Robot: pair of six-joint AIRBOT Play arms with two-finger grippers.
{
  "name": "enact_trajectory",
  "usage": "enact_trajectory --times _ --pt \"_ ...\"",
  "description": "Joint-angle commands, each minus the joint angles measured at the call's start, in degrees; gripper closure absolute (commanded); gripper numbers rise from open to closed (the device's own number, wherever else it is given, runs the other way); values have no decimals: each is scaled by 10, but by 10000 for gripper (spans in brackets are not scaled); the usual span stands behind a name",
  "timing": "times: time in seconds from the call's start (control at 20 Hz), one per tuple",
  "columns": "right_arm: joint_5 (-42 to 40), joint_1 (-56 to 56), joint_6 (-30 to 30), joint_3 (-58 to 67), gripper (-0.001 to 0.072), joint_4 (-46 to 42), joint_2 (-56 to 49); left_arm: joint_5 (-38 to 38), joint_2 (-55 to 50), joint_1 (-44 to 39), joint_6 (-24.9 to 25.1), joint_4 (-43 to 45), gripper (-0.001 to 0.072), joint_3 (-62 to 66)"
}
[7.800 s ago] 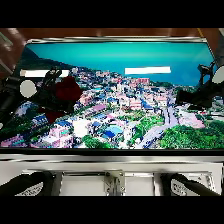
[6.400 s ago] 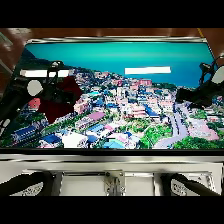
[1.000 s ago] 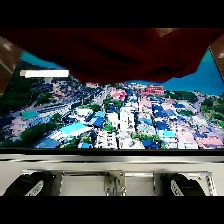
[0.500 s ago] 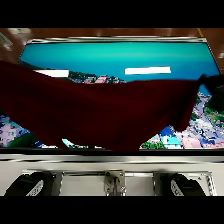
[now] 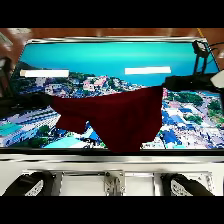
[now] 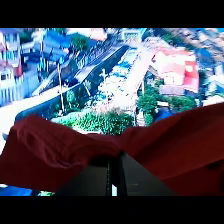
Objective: Fold the shirts.
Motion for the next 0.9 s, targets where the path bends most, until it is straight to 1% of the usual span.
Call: enact_trajectory --times 0.0,0.05,0.1,0.2,0.3,0.35,0.4,0.45,0.5,0.55,0.6,0.65,0.7,0.75,0.85 --pt "-210 0 14 -10 651 148 -127 84 -79 0 -42 -24 665 -53" --pt "-235 0 14 -10 651 188 -156 88 -108 0 -42 -35 666 -53" --pt "-245 0 12 -10 650 209 -182 90 -133 0 -42 -44 665 -53" --pt "-235 0 12 -10 650 216 -219 108 -176 0 -42 -55 666 -53" --pt "-218 0 11 -10 650 216 -238 149 -204 0 -45 -62 665 -52" --pt "-219 0 8 -10 650 216 -238 181 -213 1 -64 -62 664 -52" --pt "-226 0 8 -9 631 221 -236 215 -216 5 -75 -67 626 -52" --pt "-222 -2 7 0 513 222 -233 241 -216 12 -76 -70 437 -45" --pt "-203 -9 0 15 230 221 -227 247 -216 25 -76 -69 224 -32" --pt "-176 -18 -23 30 79 220 -220 235 -216 46 -75 -69 127 -12" --pt "-137 -31 -49 47 60 211 -208 203 -216 72 -56 -69 125 10" --pt "-92 -47 -61 63 60 188 -195 155 -216 103 -18 -69 125 33" --pt "-37 -66 -60 75 60 145 -180 104 -216 134 15 -66 126 50" --pt "21 -85 -56 77 61 100 -165 49 -216 169 33 -58 126 57" --pt "175 -127 -31 76 62 14 -155 -47 -225 230 47 -45 125 56"
